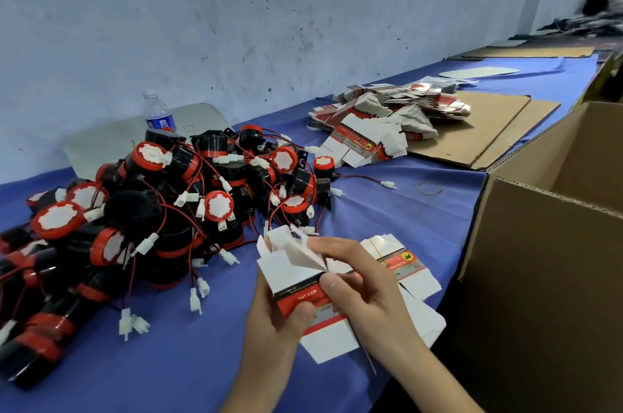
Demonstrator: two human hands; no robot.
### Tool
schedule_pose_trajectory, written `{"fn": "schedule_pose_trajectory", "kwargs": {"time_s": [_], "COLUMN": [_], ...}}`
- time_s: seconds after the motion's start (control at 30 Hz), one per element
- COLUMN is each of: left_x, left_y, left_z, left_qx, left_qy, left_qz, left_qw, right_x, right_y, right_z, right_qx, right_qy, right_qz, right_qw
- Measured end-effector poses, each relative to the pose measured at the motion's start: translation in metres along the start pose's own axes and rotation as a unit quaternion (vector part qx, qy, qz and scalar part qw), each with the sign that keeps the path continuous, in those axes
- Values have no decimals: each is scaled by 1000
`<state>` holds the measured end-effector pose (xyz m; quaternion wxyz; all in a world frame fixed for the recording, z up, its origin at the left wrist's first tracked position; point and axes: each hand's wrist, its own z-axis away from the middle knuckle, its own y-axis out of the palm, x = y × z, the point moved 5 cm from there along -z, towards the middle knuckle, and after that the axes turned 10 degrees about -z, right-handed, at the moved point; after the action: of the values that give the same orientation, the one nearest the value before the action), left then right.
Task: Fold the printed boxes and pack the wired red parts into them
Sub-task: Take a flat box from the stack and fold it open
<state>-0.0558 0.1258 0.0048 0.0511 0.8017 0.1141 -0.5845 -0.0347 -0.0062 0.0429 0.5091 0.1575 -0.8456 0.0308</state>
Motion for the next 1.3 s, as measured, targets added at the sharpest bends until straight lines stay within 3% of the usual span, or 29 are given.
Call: {"fn": "schedule_pose_trajectory", "kwargs": {"time_s": [0.27, 0.5, 0.67, 0.83, 1.03, 1.3], "left_x": [-4, -17, -8, -23, -34, -34], "left_y": [-1, -1, -5, -4, -2, -2], "left_z": [1, 5, 8, 10, 12, 12], "left_qx": [14, -24, -34, -44, -60, -54], "left_qy": [30, 129, 172, 283, 325, 332], "left_qz": [-3, -27, -103, -222, -271, -247], "left_qw": [999, 991, 979, 932, 904, 909], "right_x": [6, 8, 17, 12, 10, 11], "right_y": [5, 13, 19, 17, 15, 15], "right_z": [-6, -4, -8, -7, -1, -3], "right_qx": [23, 12, 46, 32, -70, -71], "right_qy": [-21, 39, 15, 8, -30, -52], "right_qz": [130, 73, 117, 114, 63, 37], "right_qw": [991, 996, 992, 993, 995, 995]}}
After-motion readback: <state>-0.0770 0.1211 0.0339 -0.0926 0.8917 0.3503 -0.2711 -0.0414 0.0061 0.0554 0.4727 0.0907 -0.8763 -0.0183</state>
